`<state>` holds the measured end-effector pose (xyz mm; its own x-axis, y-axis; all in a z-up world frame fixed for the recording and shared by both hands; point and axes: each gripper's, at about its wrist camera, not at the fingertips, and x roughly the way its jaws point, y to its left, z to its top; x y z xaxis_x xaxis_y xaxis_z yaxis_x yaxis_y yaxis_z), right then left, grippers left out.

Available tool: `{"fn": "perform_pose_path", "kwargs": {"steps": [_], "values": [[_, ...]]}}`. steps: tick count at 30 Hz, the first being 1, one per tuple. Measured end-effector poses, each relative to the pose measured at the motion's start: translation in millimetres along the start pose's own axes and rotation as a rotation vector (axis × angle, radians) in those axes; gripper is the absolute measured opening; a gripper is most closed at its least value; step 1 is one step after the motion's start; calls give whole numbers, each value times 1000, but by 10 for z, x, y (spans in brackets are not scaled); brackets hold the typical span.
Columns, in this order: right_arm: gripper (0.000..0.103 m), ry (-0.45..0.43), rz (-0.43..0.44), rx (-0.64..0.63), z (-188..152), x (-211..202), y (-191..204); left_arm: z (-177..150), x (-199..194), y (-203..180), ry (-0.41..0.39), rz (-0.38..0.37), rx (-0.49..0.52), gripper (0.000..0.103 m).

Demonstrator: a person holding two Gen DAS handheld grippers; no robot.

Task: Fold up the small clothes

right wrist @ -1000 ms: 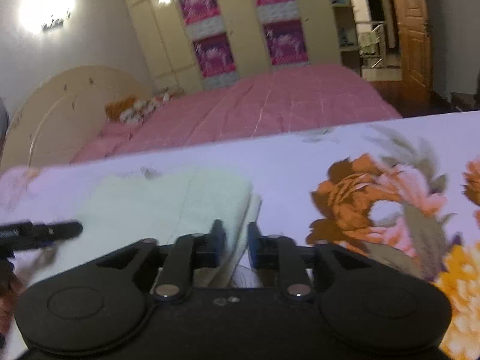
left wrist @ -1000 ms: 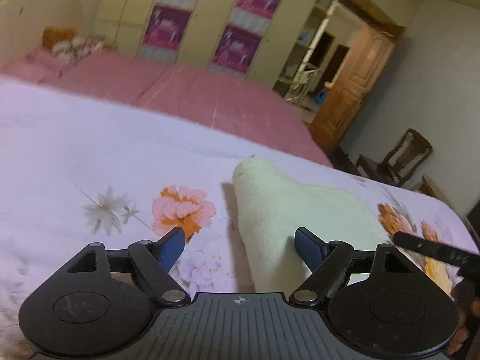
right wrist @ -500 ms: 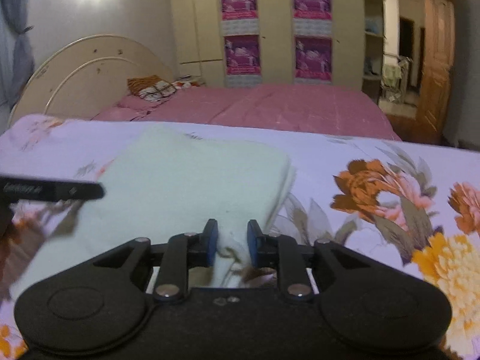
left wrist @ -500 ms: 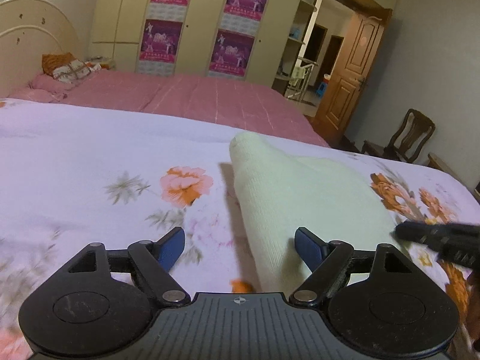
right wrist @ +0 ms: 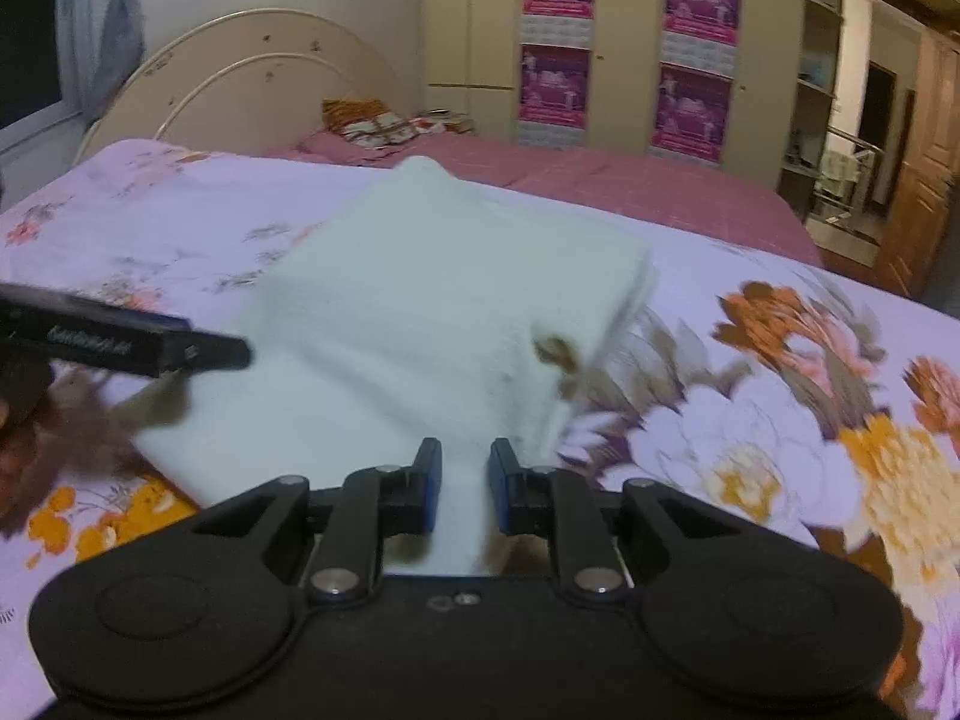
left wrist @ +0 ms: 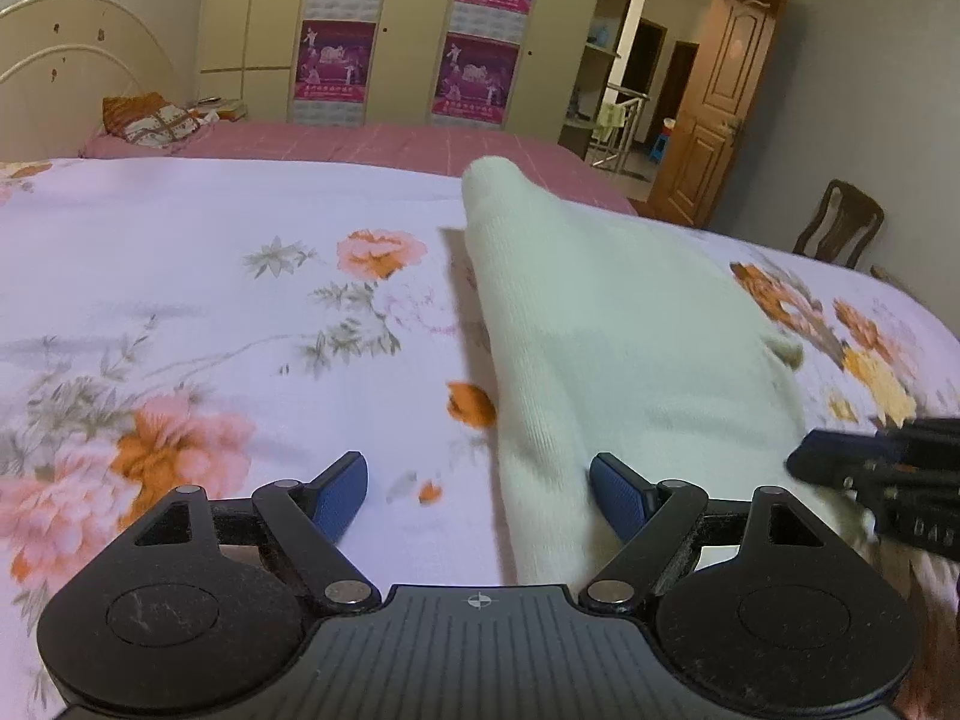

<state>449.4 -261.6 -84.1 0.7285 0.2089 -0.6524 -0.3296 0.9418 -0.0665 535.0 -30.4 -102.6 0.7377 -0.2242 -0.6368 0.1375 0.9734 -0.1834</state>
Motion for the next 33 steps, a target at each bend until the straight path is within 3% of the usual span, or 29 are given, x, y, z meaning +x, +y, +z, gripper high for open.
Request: {"fn": "perform_pose_path", "kwargs": {"steps": [2, 7, 14, 16, 18, 25, 33], "values": [[25, 14, -24, 8, -49, -47, -25, -45, -55, 0, -1, 4, -4, 81], [25, 21, -32, 34, -101, -198, -53, -46, -122, -5, 8, 15, -15, 81], [23, -44, -9, 51, -62, -401, 124, -55, -233, 6, 26, 15, 5, 81], [20, -3, -25, 30, -91, -332, 190, -43, -219, -11, 29, 14, 4, 81], [24, 53, -54, 41, -148, -215, 187, -51, -232, -8, 31, 14, 7, 81], [26, 49, -32, 168, -217, -178, 31, -74, -236, 18, 34, 6, 13, 81], [33, 75, -60, 172, -187, -157, 57, 24, -219, 31, 77, -1, 74, 82]]}}
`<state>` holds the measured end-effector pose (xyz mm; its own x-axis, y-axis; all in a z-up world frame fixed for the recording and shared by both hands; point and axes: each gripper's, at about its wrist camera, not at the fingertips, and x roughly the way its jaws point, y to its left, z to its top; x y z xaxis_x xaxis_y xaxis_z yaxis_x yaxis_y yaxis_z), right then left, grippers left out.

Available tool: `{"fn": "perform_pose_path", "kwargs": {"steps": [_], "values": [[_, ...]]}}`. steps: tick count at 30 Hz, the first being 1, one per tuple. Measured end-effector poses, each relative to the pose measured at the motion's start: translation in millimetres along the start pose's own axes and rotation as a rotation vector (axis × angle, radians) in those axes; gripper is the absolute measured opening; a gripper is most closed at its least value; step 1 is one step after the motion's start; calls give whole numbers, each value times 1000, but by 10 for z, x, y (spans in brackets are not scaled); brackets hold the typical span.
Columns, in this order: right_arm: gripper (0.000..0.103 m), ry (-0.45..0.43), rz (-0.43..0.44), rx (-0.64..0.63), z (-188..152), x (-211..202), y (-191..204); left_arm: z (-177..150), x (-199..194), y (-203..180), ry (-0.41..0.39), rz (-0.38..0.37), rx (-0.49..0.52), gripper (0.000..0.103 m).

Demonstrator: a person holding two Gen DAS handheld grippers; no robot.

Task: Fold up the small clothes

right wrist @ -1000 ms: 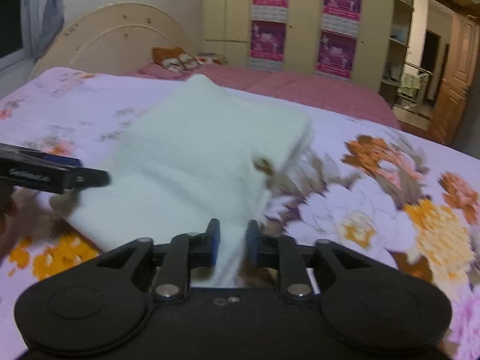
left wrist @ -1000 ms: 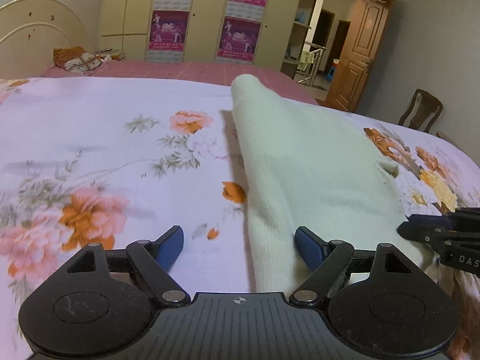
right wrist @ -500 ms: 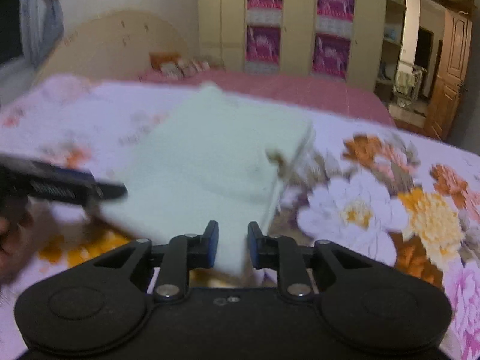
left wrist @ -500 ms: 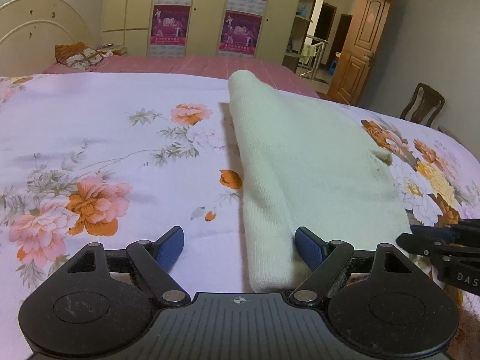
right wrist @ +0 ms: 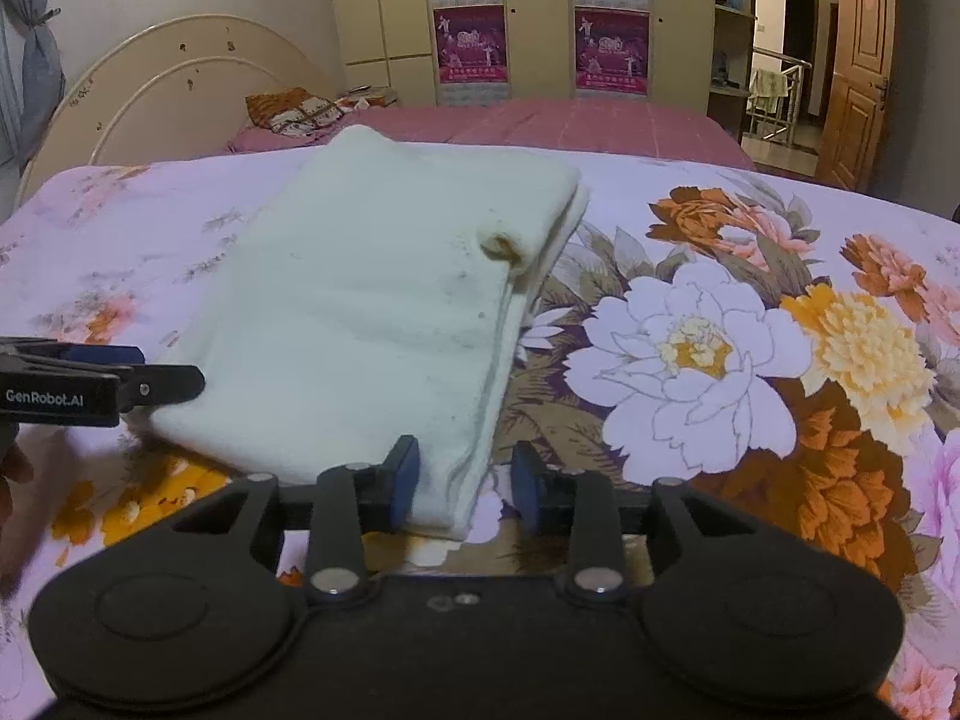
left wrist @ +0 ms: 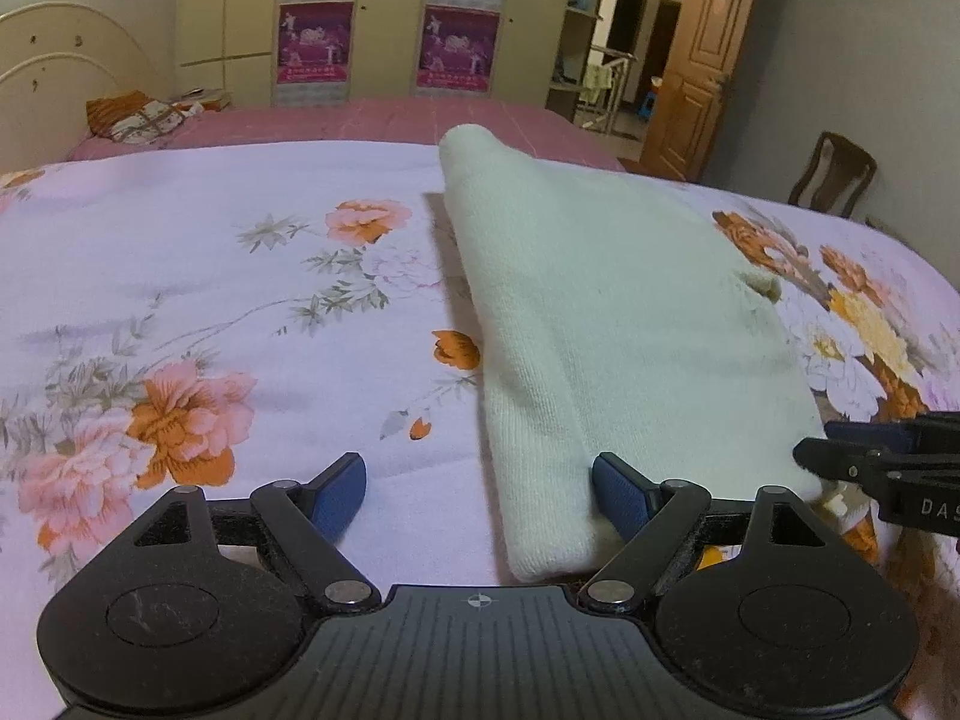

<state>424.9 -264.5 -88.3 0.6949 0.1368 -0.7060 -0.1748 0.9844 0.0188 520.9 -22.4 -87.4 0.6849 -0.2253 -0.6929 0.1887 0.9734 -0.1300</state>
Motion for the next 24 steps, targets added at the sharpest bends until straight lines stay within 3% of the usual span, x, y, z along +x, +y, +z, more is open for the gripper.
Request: {"fn": "perform_pose_path", "kwargs": {"steps": [4, 7, 10, 14, 18, 21, 24], "values": [[33, 13, 13, 17, 43, -33, -32, 124, -82, 73, -27, -17, -19, 82], [32, -61, 55, 77, 112, -136, -166, 235, -41, 206, -68, -68, -86, 82], [33, -104, 71, 183, 254, -132, -370, 393, 99, 221, -83, -57, -92, 82], [26, -141, 97, 176, 532, 14, -394, 531, 279, 207, -92, -56, -101, 82], [27, -141, 120, 162, 676, 241, -326, 567, 485, 178, -49, -42, -81, 82], [27, -70, 61, 125, 638, 516, -273, 545, 553, 142, -36, -42, -53, 82], [28, -70, 93, 161, 572, 539, -342, 574, 522, 138, -30, -40, -34, 82]]}}
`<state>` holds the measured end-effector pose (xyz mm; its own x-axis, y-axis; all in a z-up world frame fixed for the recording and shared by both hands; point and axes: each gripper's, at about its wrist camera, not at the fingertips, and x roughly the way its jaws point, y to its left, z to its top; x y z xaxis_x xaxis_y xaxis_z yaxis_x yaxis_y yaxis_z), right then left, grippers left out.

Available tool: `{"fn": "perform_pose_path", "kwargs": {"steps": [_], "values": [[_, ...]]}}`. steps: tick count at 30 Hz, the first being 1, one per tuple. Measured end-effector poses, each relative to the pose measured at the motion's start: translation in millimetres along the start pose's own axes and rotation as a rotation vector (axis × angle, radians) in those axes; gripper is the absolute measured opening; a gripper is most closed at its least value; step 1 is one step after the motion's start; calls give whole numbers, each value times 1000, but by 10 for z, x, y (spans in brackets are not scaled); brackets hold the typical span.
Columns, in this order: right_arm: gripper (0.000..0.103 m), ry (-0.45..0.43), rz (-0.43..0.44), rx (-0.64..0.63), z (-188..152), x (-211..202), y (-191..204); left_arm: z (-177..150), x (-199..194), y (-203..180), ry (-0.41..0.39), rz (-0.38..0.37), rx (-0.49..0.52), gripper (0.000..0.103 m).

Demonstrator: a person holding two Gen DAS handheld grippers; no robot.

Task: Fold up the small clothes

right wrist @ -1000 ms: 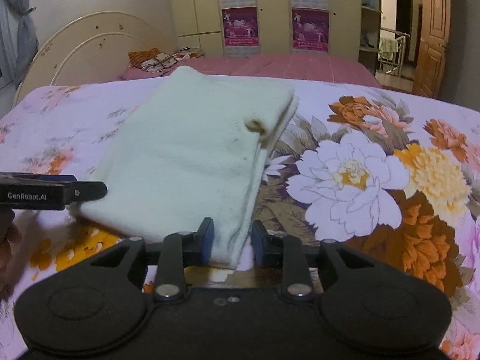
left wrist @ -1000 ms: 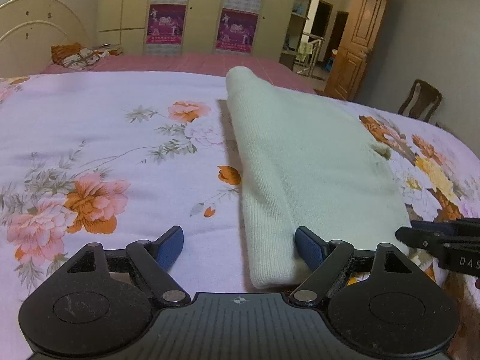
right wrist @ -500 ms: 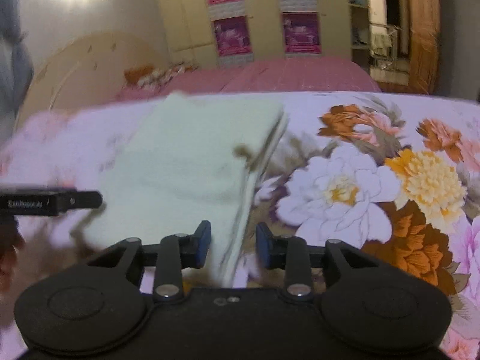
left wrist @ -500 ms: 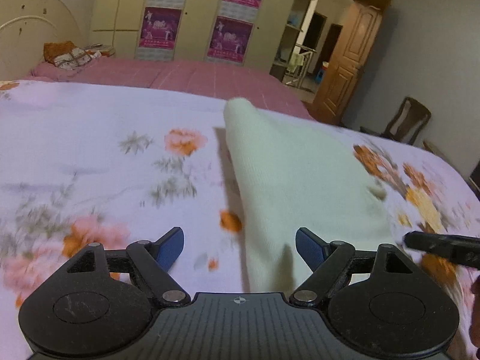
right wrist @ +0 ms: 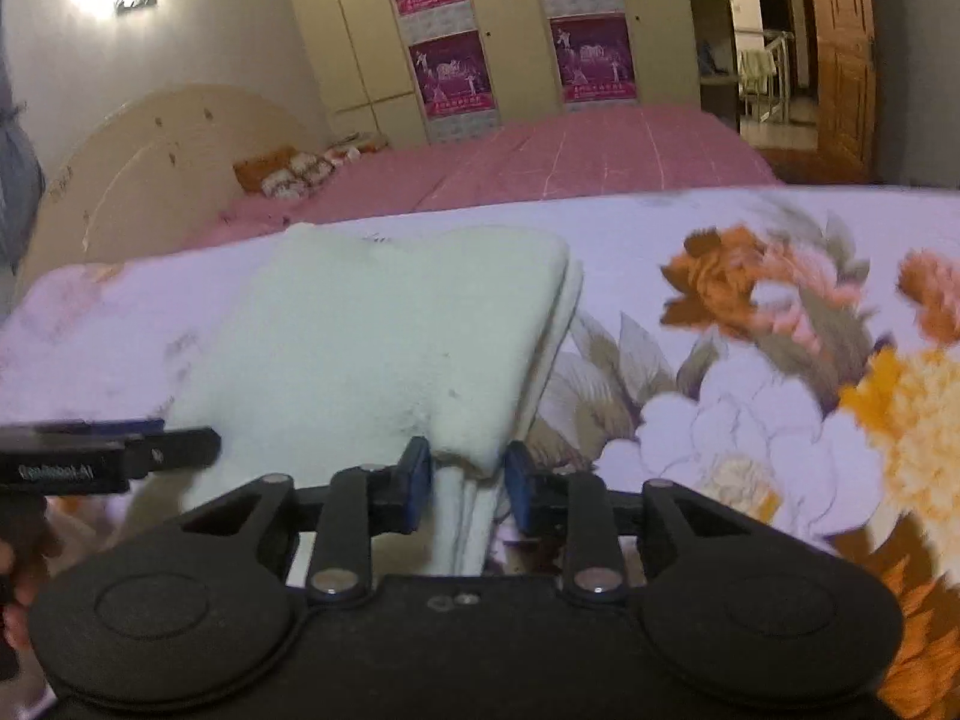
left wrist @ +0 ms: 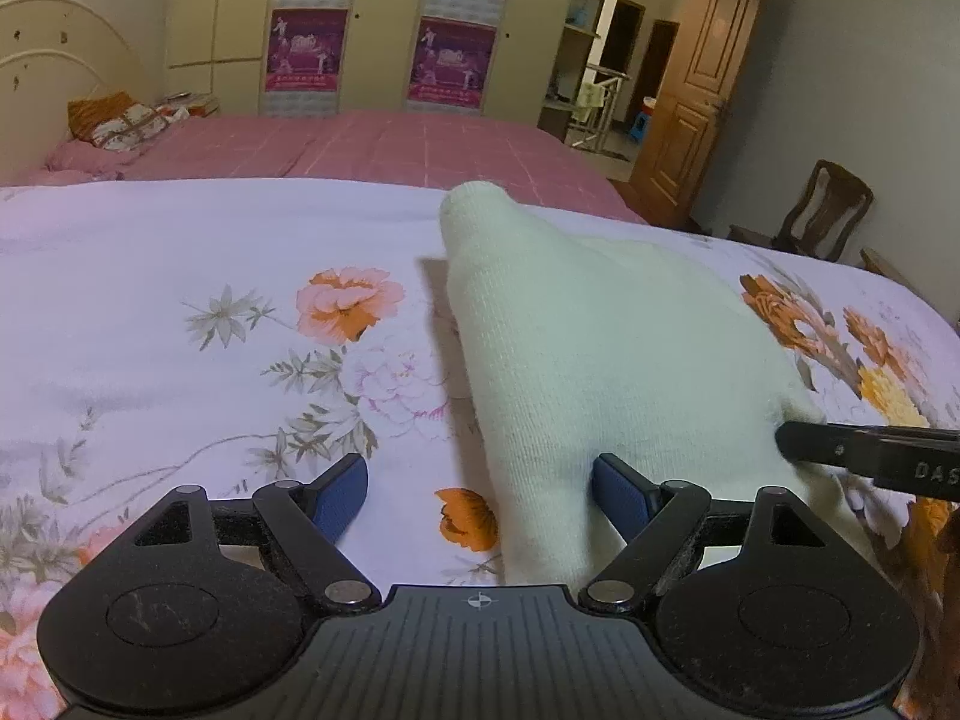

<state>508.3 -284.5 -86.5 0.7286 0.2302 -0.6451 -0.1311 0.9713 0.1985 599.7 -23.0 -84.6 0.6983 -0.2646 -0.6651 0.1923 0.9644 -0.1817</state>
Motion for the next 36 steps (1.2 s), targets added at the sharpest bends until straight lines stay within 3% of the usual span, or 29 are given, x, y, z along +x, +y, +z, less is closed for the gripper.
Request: {"fn": "perform_pose_path", "kwargs": {"steps": [3, 6, 10, 14, 21, 25, 27, 31, 33, 35, 36], "values": [[30, -38, 16, 35, 8, -172, -39, 59, -119, -33, -26, 6, 18, 82], [37, -65, 35, 109, 36, -272, -167, 126, -168, 1, -33, -36, -15, 82], [37, -111, 30, 99, 152, -287, -149, 294, -119, 22, -70, -11, -28, 82], [29, -133, 17, 81, 407, -109, -91, 548, 61, 91, -75, 28, -64, 82], [26, -123, -26, -1, 708, 357, -55, 732, 563, 248, -55, 17, -157, 82], [21, -47, -98, -86, 757, 655, -81, 798, 828, 268, -50, 21, -193, 82], [21, 9, -154, -100, 707, 768, -140, 795, 958, 244, -30, 38, -176, 82], [23, -6, -139, -60, 660, 667, -182, 867, 912, 137, -19, 70, -112, 82], [32, -30, -78, 27, 653, 483, -259, 839, 711, 180, -39, 3, -104, 82], [71, -61, 26, 139, 588, 252, -410, 748, 542, 279, 4, -81, -93, 82], [75, -62, 73, 178, 540, 153, -483, 689, 476, 330, 27, -125, -97, 82]]}}
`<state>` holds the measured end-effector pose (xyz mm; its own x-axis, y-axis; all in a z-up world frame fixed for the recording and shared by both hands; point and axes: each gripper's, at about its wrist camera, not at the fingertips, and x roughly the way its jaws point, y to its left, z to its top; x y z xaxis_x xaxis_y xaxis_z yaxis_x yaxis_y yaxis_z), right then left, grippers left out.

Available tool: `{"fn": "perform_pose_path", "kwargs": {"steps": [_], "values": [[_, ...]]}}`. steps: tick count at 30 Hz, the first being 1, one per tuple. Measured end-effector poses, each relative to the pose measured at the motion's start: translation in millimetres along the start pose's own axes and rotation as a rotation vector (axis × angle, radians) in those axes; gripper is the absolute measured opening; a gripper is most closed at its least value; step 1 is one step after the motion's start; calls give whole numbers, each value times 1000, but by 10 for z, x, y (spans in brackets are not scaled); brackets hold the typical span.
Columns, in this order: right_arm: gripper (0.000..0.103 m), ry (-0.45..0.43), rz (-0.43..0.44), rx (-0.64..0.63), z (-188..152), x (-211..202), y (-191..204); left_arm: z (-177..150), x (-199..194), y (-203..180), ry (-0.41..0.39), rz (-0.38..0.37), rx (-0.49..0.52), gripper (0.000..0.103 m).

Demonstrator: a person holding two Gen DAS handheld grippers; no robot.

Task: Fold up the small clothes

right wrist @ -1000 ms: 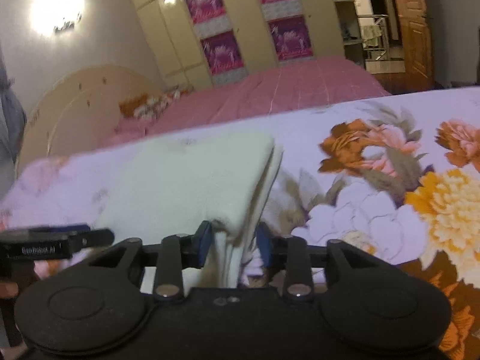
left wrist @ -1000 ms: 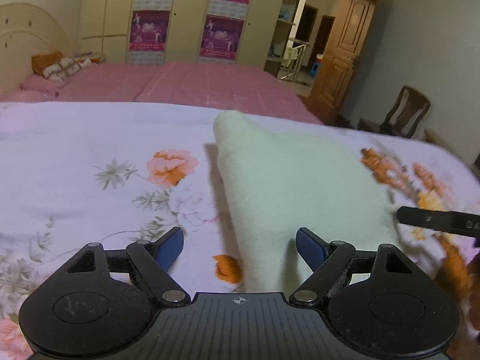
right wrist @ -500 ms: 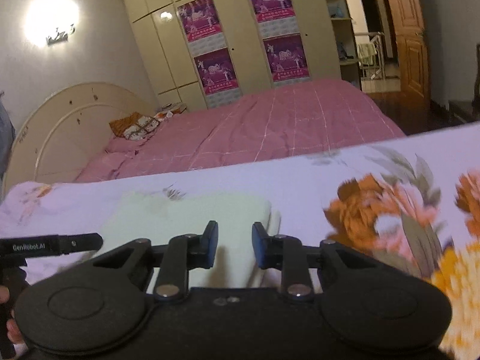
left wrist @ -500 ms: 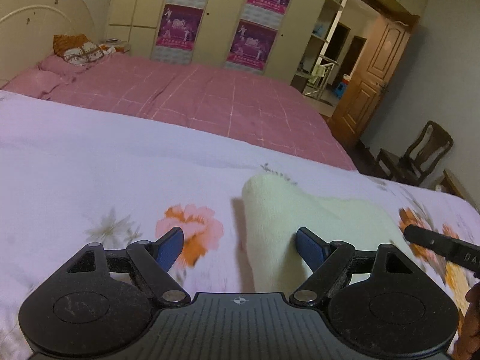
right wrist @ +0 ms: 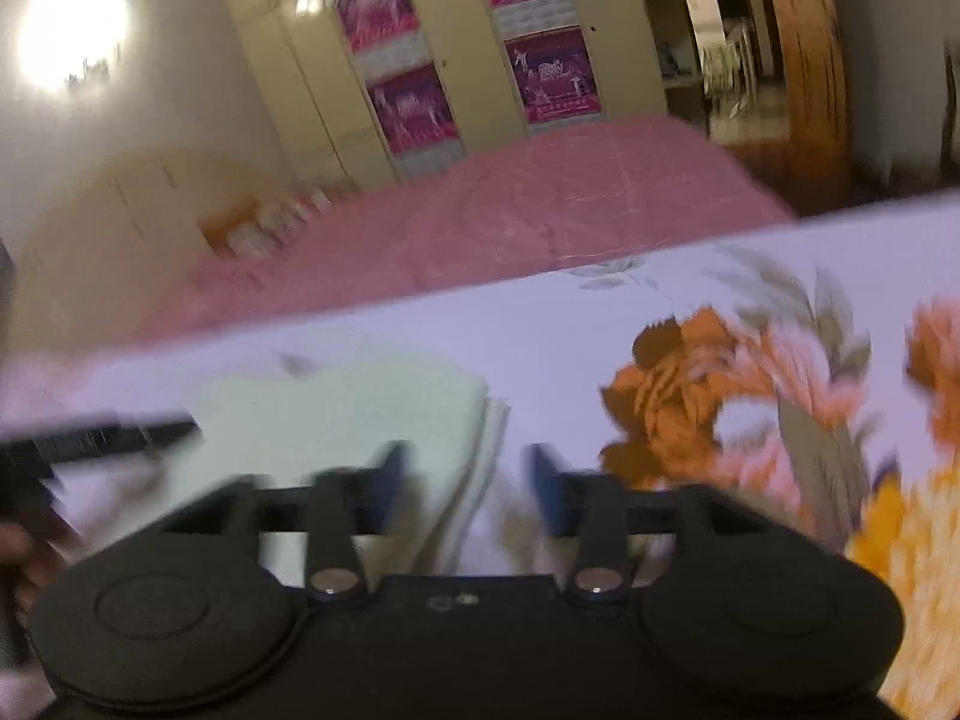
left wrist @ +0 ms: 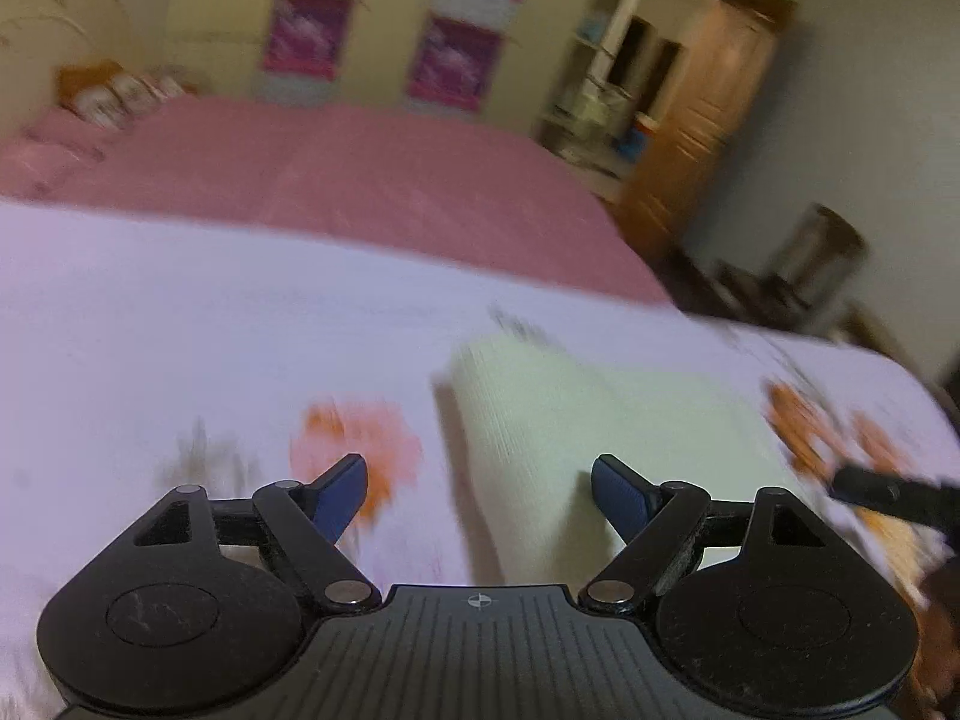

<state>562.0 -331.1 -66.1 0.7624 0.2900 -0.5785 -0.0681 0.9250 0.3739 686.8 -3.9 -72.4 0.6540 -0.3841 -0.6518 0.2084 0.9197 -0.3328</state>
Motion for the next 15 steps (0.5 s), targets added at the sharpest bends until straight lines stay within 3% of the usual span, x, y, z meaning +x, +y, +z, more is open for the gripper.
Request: {"fn": "perform_pose_path", "kwargs": {"steps": [4, 7, 10, 14, 15], "values": [[75, 108, 162, 207, -125, -97, -335, -190, -35, 228, 112, -208, -138, 82], [74, 161, 252, 320, -228, -15, -418, -239, 5, 193, 136, -214, -109, 82], [74, 196, 305, 352, -259, 82, -385, -234, 77, 141, 149, -226, -134, 82], [74, 194, 248, 274, -219, 172, -211, -208, 197, -67, 145, -209, -99, 82], [73, 193, 234, 261, -210, 191, -157, -222, 216, -123, 143, -210, -94, 75]]}}
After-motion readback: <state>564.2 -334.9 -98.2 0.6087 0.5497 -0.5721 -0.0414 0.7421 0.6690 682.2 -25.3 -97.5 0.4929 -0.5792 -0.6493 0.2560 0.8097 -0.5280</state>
